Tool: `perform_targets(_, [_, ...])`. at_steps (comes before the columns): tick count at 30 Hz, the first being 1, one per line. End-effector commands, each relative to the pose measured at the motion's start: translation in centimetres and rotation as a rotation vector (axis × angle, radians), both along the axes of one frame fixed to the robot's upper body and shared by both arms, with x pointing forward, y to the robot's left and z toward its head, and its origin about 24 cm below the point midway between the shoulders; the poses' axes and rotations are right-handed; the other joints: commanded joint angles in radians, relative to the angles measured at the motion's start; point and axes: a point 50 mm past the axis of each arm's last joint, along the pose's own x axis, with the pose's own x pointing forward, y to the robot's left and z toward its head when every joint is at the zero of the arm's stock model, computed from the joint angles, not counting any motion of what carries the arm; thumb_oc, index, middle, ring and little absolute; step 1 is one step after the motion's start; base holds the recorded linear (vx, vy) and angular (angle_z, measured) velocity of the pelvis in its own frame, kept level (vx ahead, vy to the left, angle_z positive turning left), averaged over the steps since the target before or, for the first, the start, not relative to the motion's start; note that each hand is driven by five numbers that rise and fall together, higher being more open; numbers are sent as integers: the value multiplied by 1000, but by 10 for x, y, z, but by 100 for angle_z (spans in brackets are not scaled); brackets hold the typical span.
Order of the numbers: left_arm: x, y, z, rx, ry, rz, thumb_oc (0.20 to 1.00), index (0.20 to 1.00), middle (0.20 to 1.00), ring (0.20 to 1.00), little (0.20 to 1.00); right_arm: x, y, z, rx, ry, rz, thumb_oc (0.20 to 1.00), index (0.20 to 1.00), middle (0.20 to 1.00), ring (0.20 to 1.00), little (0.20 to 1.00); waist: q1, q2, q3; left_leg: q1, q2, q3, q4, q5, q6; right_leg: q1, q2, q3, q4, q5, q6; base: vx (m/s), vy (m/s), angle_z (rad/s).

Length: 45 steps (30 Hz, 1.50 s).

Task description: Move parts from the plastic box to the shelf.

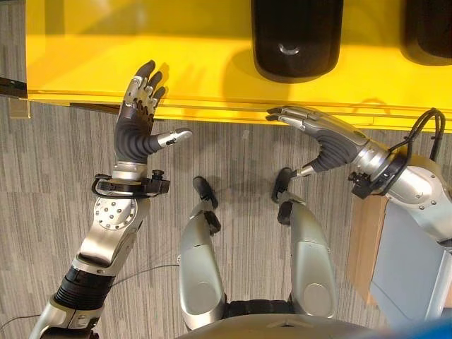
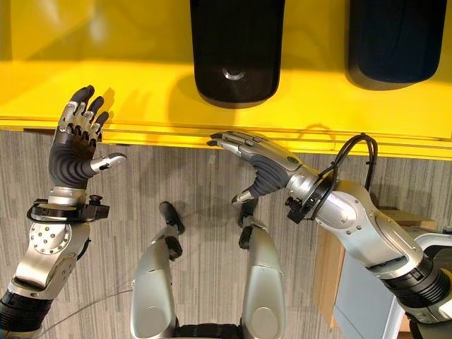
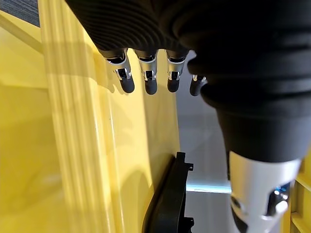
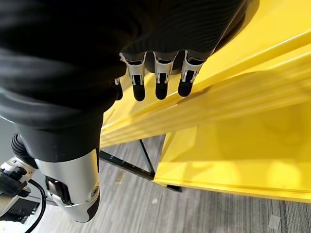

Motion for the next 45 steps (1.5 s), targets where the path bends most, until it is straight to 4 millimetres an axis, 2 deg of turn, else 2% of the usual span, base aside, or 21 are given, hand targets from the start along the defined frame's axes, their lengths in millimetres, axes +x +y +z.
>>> perform_targets(1, [-14, -10, 17, 71, -107, -50, 1000, 1000, 1000, 1000, 1000, -13, 10, 17, 44, -95, 62, 1000, 1000, 1000, 1000, 1000, -9, -17, -40, -46, 25, 1, 46, -67, -66, -13, -41, -37, 12, -60, 135, 0, 0, 0])
perform_targets(12, [-9, -16, 20, 60, -95, -110, 1000, 1000, 1000, 1000, 1000, -9, 17, 23, 61, -90, 78, 1000, 1000, 1000, 1000, 1000, -2, -15, -40, -110, 36, -8, 42, -50, -78, -74, -52, -45, 14, -44, 134, 5, -11, 2])
perform_targets(20, [-11, -30, 24, 52, -97, -275, 1000, 1000, 1000, 1000, 1000, -12, 21, 29, 96, -118, 117, 1000, 1000, 1000, 1000, 1000, 1, -8, -40, -169, 44, -15, 54, -41, -82, -133, -62, -55, 54, -50, 132, 38, -14, 5])
perform_targets(24, [-11, -32, 24, 49, -94, -294, 1000, 1000, 1000, 1000, 1000, -11, 20, 30, 114, -128, 109, 1000, 1000, 1000, 1000, 1000, 2, -6, -40, -194, 46, -20, 65, -41, -82, -156, -61, -56, 75, -57, 128, 34, -21, 3])
perform_targets(45, [-11, -23, 22, 29, -65, -294, 1000, 1000, 1000, 1000, 1000, -6, 9, 30, 41, -151, 26, 1000, 1000, 1000, 1000, 1000, 4, -4, -40, -253, 57, -37, 93, -42, -90, -215, -68, -60, 104, -56, 123, 17, -24, 1])
